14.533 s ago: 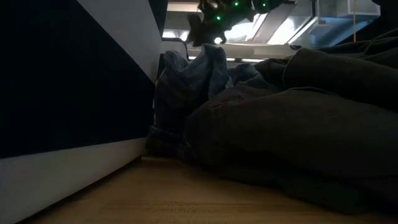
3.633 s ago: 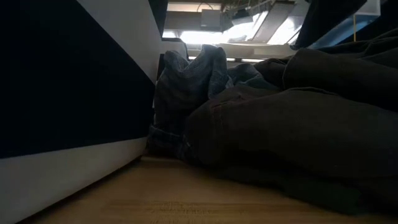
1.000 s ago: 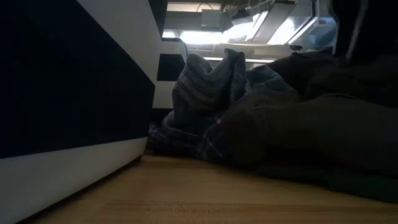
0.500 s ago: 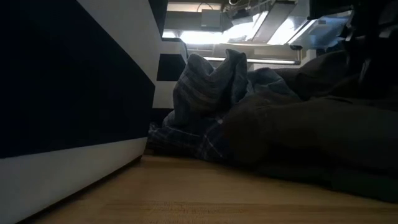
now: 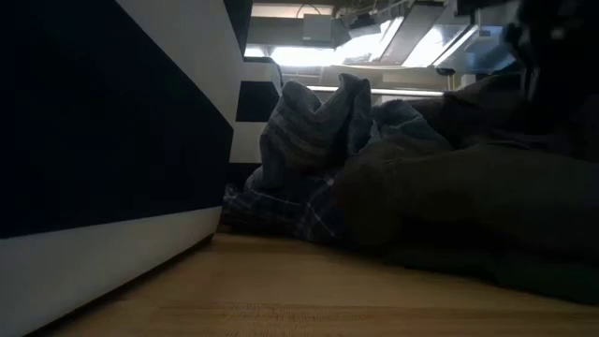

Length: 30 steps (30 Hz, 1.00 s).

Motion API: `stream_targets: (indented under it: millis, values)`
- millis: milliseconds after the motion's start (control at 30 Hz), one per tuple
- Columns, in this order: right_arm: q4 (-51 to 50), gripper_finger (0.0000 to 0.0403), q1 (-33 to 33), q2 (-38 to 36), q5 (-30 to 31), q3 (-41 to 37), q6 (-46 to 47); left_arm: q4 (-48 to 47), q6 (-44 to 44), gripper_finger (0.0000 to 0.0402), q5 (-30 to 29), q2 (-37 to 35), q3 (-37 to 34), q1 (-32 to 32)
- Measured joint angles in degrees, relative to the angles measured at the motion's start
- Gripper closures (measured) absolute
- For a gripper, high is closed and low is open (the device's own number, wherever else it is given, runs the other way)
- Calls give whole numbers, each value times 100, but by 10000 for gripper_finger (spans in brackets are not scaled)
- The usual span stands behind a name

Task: Sort clothes
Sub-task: Put the gray short pants into the bottom blue laundry organizer

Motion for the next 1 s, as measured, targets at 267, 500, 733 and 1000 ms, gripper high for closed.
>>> stream_targets:
  millis: [267,500,733,1000]
  values:
    - [-1435,383,-4,-30,813,1208,24,2,-2,361,0,0,0,2]
    - [-1435,375,-92,-195,1521,2202,-473,21,-2,361,2,0,0,2]
    - [-1435,382,-316,-220,2514,3084,-1370,39,-4,361,2,0,0,2]
    - [-1430,378,-742,-220,3545,4212,-2542,41,-2,361,2,0,0,0]
